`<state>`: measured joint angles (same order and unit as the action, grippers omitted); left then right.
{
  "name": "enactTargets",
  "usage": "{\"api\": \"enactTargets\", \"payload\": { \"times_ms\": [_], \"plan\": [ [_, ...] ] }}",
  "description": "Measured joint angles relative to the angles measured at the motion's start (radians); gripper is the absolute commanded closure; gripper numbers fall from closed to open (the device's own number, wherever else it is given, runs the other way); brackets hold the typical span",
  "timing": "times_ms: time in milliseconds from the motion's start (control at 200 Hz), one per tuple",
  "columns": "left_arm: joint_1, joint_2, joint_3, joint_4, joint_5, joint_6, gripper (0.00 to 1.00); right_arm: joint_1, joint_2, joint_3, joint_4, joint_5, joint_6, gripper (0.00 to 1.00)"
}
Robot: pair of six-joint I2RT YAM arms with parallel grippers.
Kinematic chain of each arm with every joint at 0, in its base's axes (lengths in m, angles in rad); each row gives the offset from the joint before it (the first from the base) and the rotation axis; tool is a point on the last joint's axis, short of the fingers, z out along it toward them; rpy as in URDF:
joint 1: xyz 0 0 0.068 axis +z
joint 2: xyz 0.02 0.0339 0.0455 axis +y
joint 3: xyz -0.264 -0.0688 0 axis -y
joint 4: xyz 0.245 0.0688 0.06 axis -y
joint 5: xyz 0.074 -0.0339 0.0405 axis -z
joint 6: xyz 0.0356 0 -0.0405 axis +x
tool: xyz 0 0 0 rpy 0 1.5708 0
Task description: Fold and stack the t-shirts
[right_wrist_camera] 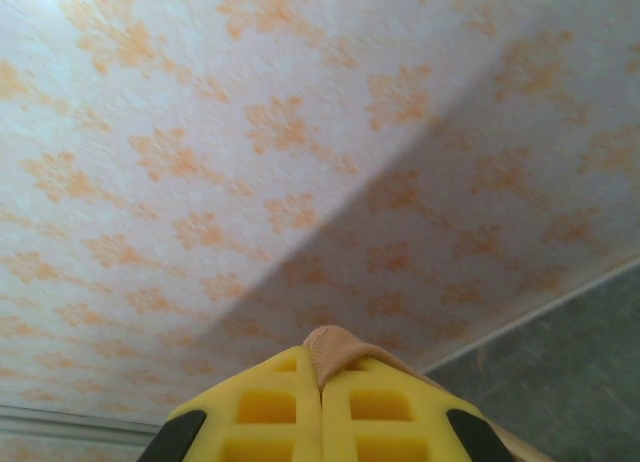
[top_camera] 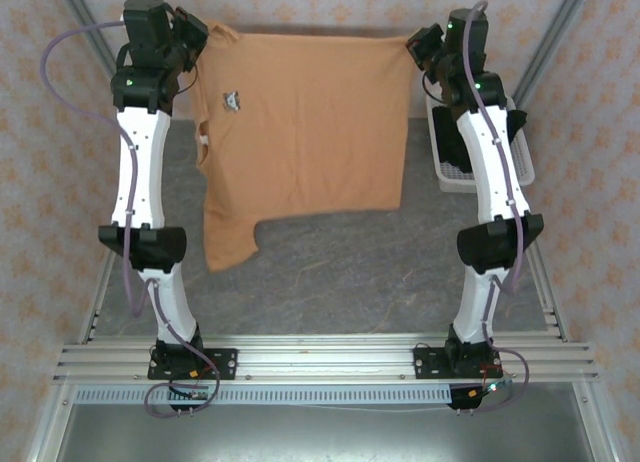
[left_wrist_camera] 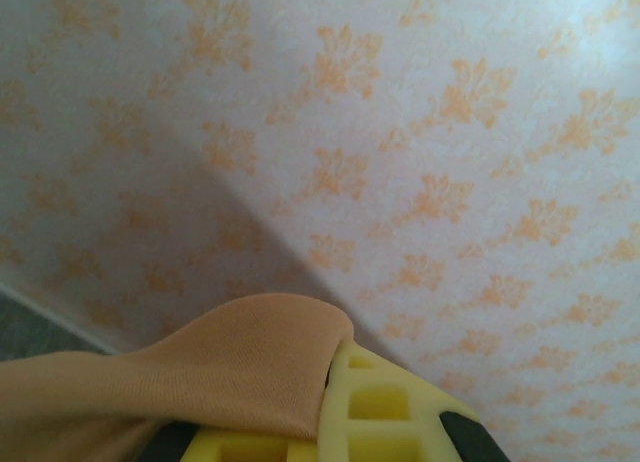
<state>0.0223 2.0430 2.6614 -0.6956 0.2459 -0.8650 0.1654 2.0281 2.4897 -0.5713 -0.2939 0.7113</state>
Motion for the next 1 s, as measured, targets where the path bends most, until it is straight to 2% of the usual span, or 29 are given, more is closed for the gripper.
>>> {"api": "enactTargets", "payload": {
  "times_ms": [110, 260, 330, 405, 490, 565, 605, 676, 716, 776, 856, 1001],
  "plan": [
    [0.020, 0.032, 0.100, 0.005, 0.024, 0.000, 1.00, -0.026, 0.061, 0.160, 0.004, -0.027, 0.018, 1.00],
    [0.025, -0.034, 0.115, -0.016, 0.055, 0.008, 1.00, -0.072, 0.053, 0.221, 0.018, -0.056, 0.029, 1.00],
    [0.016, -0.117, 0.039, -0.051, 0.066, 0.032, 1.00, -0.086, 0.046, 0.217, -0.005, -0.071, 0.018, 1.00],
    [-0.013, -0.280, -0.188, -0.069, 0.060, 0.062, 0.96, -0.089, 0.022, 0.166, -0.048, -0.081, -0.005, 1.00],
    [-0.066, -0.509, -0.589, -0.017, 0.056, 0.071, 0.91, -0.088, -0.060, -0.033, -0.093, -0.072, -0.035, 1.00],
    [-0.117, -0.664, -0.926, 0.013, 0.061, 0.052, 0.83, -0.088, -0.187, -0.362, -0.081, -0.041, -0.046, 1.00],
    [-0.142, -0.720, -1.087, 0.011, 0.056, 0.037, 0.70, -0.088, -0.271, -0.588, -0.037, -0.016, -0.038, 1.00],
    [-0.169, -0.761, -1.320, 0.013, 0.055, 0.017, 0.34, -0.088, -0.383, -0.922, 0.002, 0.018, -0.015, 1.00],
    [-0.180, -0.769, -1.459, 0.008, 0.056, 0.002, 0.25, -0.088, -0.429, -1.091, 0.014, 0.032, -0.001, 1.00],
    [-0.186, -0.773, -1.624, -0.016, 0.061, -0.008, 0.21, -0.088, -0.463, -1.291, 0.019, 0.045, 0.024, 1.00],
    [-0.186, -0.811, -1.761, -0.079, 0.058, -0.018, 0.19, -0.088, -0.470, -1.459, 0.020, 0.048, 0.041, 1.00],
    [-0.186, -0.993, -1.847, -0.129, 0.059, -0.038, 0.22, -0.084, -0.470, -1.566, -0.007, 0.059, 0.047, 1.00]
  ]
}}
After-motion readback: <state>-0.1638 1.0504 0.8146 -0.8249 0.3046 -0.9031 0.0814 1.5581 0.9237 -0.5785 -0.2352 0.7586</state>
